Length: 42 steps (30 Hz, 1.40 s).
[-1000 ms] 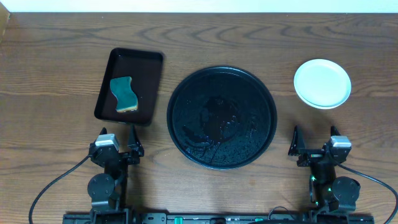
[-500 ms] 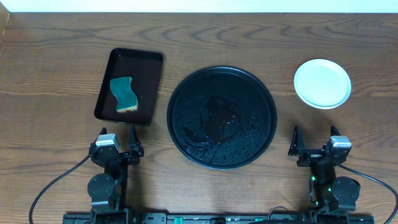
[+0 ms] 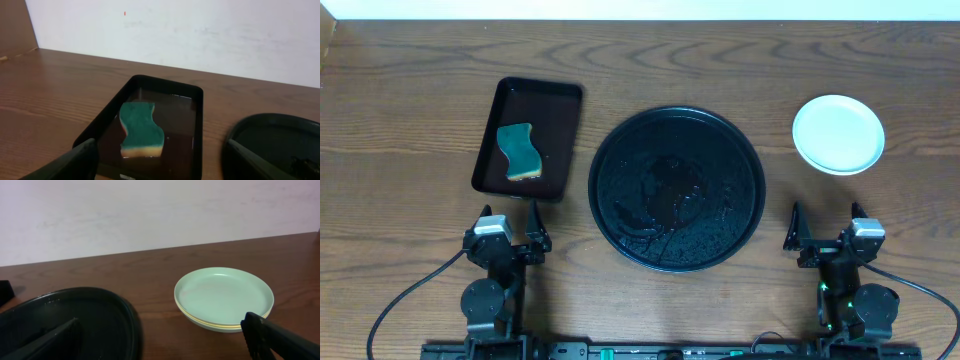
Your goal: Clean dirty plates on tray and stack at the side
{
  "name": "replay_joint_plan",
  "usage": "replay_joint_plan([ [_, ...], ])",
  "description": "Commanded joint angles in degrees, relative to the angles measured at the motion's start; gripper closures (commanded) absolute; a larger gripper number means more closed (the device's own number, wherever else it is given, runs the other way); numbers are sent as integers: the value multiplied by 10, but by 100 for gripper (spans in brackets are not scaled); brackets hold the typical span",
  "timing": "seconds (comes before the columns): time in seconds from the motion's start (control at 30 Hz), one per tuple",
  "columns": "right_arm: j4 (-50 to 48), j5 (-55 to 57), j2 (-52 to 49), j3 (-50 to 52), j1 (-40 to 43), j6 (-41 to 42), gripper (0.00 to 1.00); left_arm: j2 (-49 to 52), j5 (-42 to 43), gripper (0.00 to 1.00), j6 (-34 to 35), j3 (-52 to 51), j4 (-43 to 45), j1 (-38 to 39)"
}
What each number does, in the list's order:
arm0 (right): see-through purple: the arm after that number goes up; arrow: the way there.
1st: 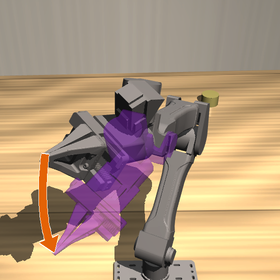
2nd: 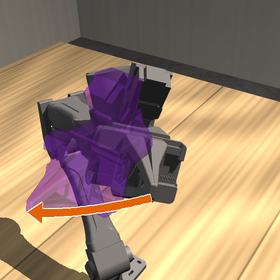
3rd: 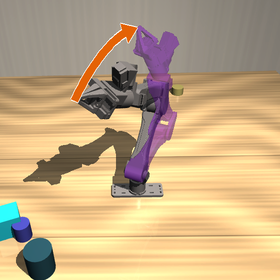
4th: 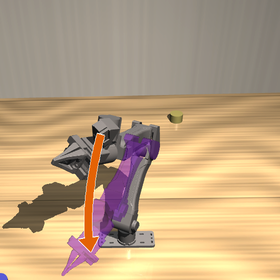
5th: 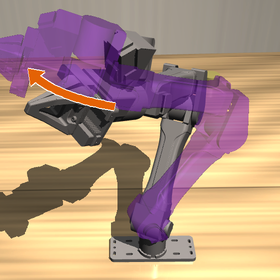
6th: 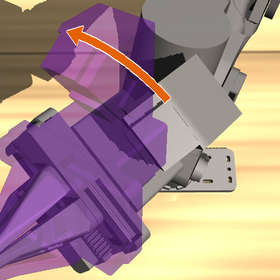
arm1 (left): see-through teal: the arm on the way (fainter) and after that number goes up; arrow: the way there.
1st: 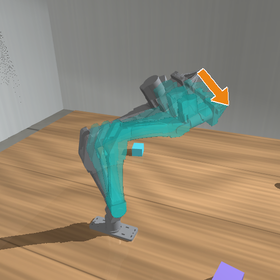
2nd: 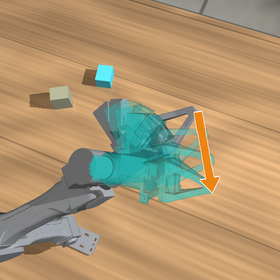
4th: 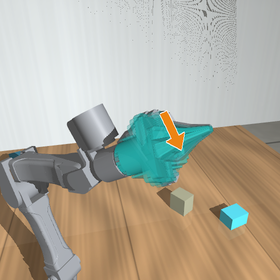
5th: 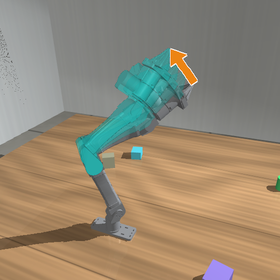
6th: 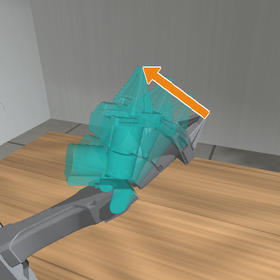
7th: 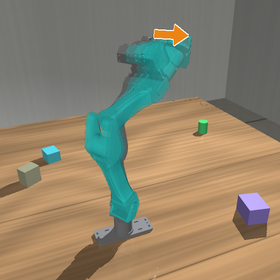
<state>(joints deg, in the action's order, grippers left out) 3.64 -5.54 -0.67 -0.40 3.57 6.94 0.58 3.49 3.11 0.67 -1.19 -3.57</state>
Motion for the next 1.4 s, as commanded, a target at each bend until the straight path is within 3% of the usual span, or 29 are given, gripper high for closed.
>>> replay_joint_plan([
  [0.0, 2, 1, 4, 1, 3, -6, 1, -3, 0, 20, -5, -4, -27, 2],
  [0.3, 2, 1, 4, 1, 3, -6, 1, -3, 0, 20, -5, -4, -27, 2],
  [0.47, 5, 59, 4, 1, 3, -66, 1, -3, 0, 20, -5, -4, -27, 2],
  [1.37, 7, 55, 4, 1, -7, -89, 1, -3, 0, 20, -5, -4, -27, 2],
])
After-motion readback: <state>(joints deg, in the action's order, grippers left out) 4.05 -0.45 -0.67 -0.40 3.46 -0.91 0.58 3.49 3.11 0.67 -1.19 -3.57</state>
